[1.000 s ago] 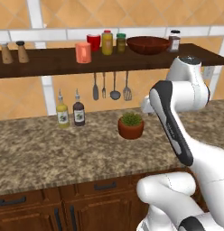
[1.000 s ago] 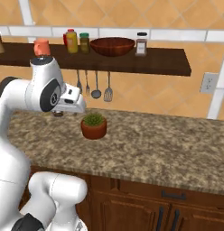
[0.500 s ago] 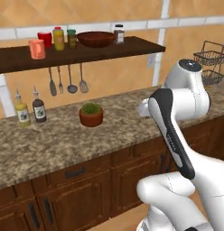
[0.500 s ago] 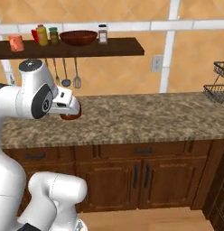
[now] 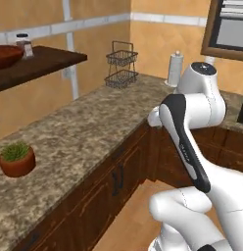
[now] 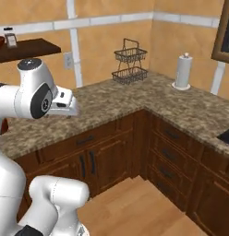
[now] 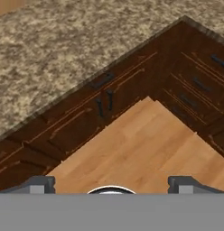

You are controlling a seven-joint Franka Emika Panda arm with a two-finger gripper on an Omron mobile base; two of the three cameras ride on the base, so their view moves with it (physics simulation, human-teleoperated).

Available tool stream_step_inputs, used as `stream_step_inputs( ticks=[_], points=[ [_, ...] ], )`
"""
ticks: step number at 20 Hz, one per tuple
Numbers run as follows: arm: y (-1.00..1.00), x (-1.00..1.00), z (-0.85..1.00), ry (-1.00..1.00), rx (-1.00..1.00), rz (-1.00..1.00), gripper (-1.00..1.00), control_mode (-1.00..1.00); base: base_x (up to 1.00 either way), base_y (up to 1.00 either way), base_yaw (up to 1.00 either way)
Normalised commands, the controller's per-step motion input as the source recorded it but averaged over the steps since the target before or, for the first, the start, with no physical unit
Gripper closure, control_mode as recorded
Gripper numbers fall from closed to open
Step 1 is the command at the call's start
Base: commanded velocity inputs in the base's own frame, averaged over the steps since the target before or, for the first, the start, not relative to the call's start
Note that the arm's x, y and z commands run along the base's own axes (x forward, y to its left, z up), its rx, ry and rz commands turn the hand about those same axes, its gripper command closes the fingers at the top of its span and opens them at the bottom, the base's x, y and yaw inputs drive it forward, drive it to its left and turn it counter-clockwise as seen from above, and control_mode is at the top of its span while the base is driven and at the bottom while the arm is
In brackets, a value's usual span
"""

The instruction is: Gather all objects into one cabinet and sort the glasses and bowls to opposite sides.

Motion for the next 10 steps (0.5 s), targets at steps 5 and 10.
stream_step_inputs(
  ticks=[5, 10],
  points=[
    [0.0, 0.0, 0.0, 0.0, 0.0, 0.0, -1.0, 1.0, 0.0, -0.26, -0.87],
    [0.0, 0.0, 0.0, 0.0, 0.0, 0.0, -1.0, 1.0, 0.0, -0.42, -0.85]
  ],
)
